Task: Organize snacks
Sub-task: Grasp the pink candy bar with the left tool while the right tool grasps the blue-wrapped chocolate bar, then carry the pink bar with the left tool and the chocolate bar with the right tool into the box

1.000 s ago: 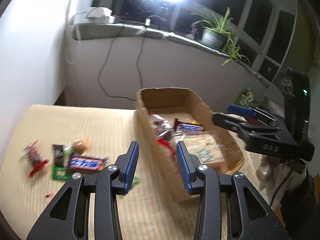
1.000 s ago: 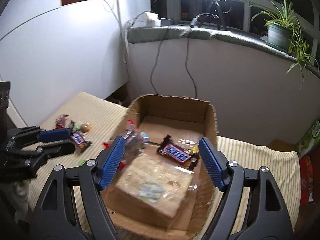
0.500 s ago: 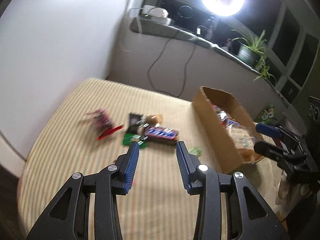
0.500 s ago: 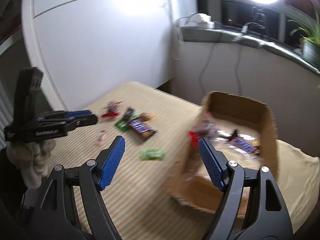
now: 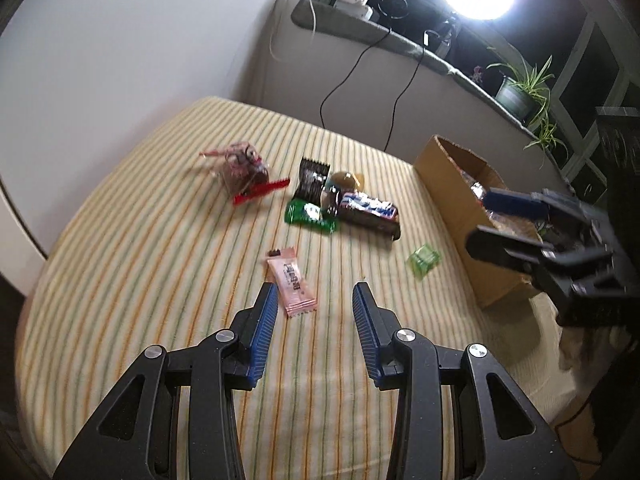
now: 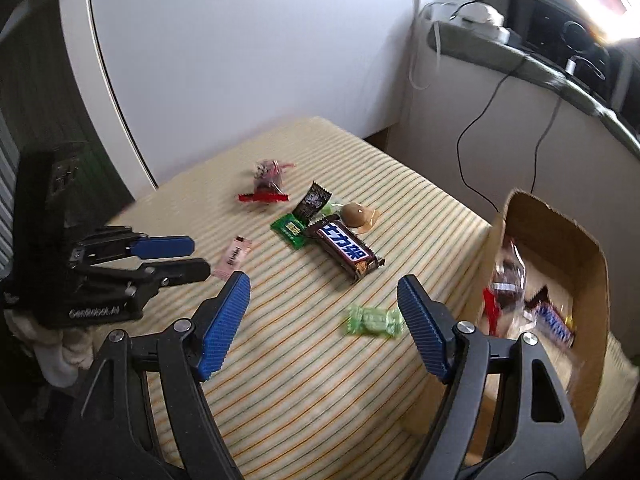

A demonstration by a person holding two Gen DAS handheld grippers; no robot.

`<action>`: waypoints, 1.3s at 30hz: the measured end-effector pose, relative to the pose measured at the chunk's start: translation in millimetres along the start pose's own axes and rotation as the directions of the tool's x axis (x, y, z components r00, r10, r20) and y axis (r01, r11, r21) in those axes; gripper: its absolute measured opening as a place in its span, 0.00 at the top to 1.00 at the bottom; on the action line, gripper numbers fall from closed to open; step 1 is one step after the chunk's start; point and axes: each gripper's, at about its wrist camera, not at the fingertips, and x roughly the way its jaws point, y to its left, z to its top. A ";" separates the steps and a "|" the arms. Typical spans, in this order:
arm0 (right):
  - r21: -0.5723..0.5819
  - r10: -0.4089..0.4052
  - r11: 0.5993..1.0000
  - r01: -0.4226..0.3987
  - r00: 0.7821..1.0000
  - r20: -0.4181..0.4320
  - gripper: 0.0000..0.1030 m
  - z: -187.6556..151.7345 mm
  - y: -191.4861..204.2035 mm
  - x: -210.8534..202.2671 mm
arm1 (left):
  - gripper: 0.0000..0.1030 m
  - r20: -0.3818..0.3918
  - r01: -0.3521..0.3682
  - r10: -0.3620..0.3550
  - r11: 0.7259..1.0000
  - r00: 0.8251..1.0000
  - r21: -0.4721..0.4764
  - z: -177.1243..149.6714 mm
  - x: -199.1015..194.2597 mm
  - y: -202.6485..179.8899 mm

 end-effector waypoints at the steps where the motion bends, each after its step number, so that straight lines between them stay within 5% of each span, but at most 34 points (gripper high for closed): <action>1: -0.024 -0.006 1.000 0.005 1.000 -0.024 0.24 4.5 0.8 6.0 | 0.64 -0.005 -0.002 0.002 1.000 1.000 0.000 0.4 2.0 -0.1; 16: -0.213 -0.075 0.977 0.008 0.949 -0.306 0.39 41.3 -7.1 102.5 | 0.64 -0.056 -0.062 0.066 0.995 0.996 0.075 8.7 29.3 -9.5; 22: -0.243 -0.089 0.970 0.003 0.935 -0.342 0.40 43.0 -6.3 122.3 | 0.64 -0.070 -0.100 0.111 0.985 0.991 0.142 10.3 40.0 -20.2; 29: -0.246 -0.088 0.969 -0.010 0.920 -0.383 0.55 41.3 -3.4 137.2 | 0.82 -0.070 -0.140 0.157 0.969 0.985 0.202 7.9 45.0 -24.1; 33: -0.242 -0.077 0.970 -0.023 0.915 -0.395 0.67 41.2 0.5 137.7 | 0.82 -0.064 -0.144 0.160 0.967 0.985 0.210 6.0 44.8 -25.7; 39: -0.230 -0.074 0.973 -0.017 0.920 -0.384 0.70 37.7 4.6 130.5 | 0.82 -0.054 -0.137 0.149 0.974 0.987 0.181 6.2 43.4 -23.3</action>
